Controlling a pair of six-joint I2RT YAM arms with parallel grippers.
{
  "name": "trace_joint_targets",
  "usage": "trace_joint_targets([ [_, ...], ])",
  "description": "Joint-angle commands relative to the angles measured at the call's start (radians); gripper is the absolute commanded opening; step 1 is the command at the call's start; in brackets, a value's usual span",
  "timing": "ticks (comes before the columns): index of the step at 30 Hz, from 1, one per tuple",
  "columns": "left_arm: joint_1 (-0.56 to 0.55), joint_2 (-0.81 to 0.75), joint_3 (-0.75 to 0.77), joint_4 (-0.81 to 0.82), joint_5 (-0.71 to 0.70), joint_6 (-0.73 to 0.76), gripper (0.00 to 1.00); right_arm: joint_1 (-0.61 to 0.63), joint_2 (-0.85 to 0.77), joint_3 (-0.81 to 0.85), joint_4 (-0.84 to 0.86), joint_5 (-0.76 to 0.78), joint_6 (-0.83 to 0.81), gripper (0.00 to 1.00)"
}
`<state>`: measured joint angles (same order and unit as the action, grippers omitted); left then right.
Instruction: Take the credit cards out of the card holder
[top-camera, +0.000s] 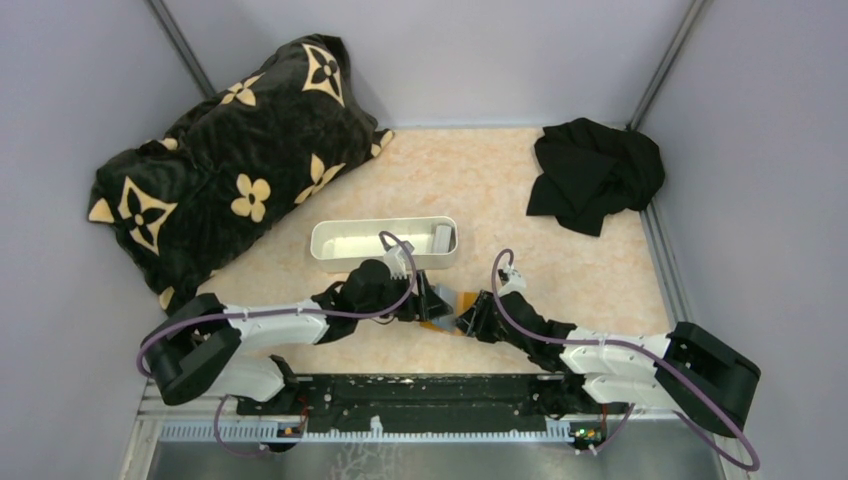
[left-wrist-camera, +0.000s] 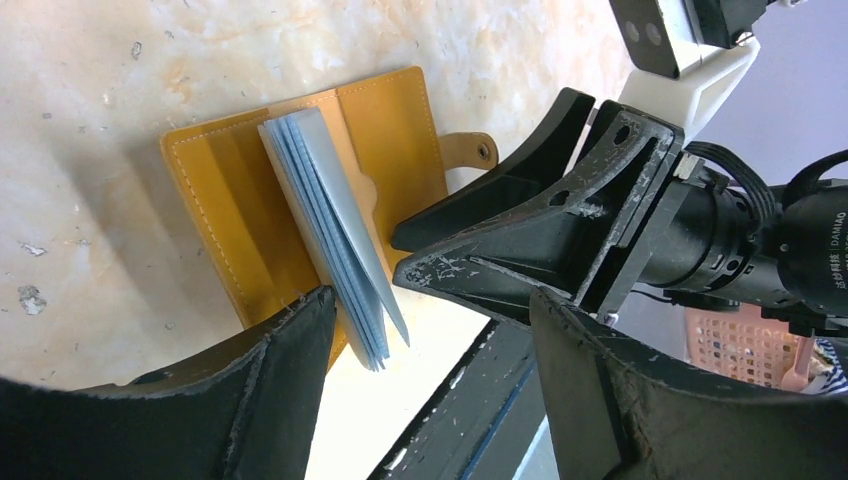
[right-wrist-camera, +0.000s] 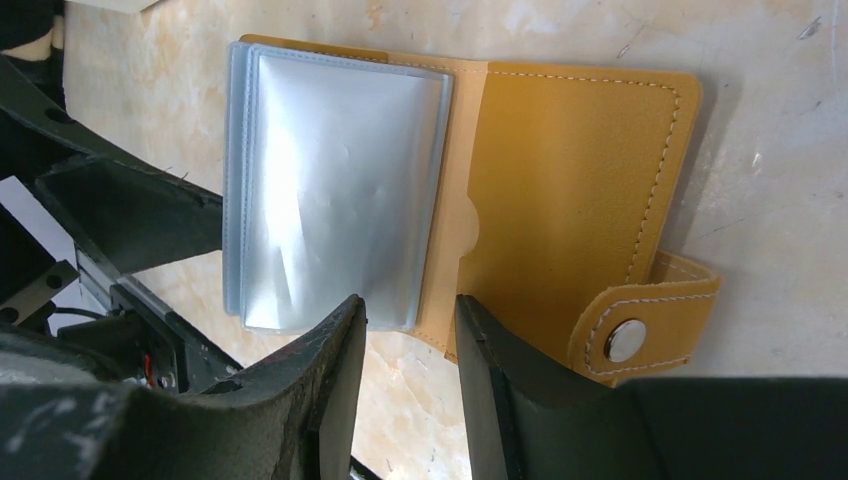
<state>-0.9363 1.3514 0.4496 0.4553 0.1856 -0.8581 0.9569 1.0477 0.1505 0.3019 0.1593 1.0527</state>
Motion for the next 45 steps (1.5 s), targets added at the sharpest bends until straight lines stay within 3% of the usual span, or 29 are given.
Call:
trace_joint_targets([
  [1,-0.004,-0.022,0.038,-0.016,0.033,0.019,0.77,-0.006,0.02,-0.013,-0.024,-0.008,0.003,0.39],
  [14,0.0,-0.107,0.025,-0.163,-0.075,0.033,0.77,-0.006,0.005,-0.034,-0.013,-0.003,0.01,0.39],
  [45,0.0,0.065,0.005,-0.024,0.018,-0.013,0.77,-0.006,-0.008,-0.046,-0.021,0.003,0.016,0.39],
])
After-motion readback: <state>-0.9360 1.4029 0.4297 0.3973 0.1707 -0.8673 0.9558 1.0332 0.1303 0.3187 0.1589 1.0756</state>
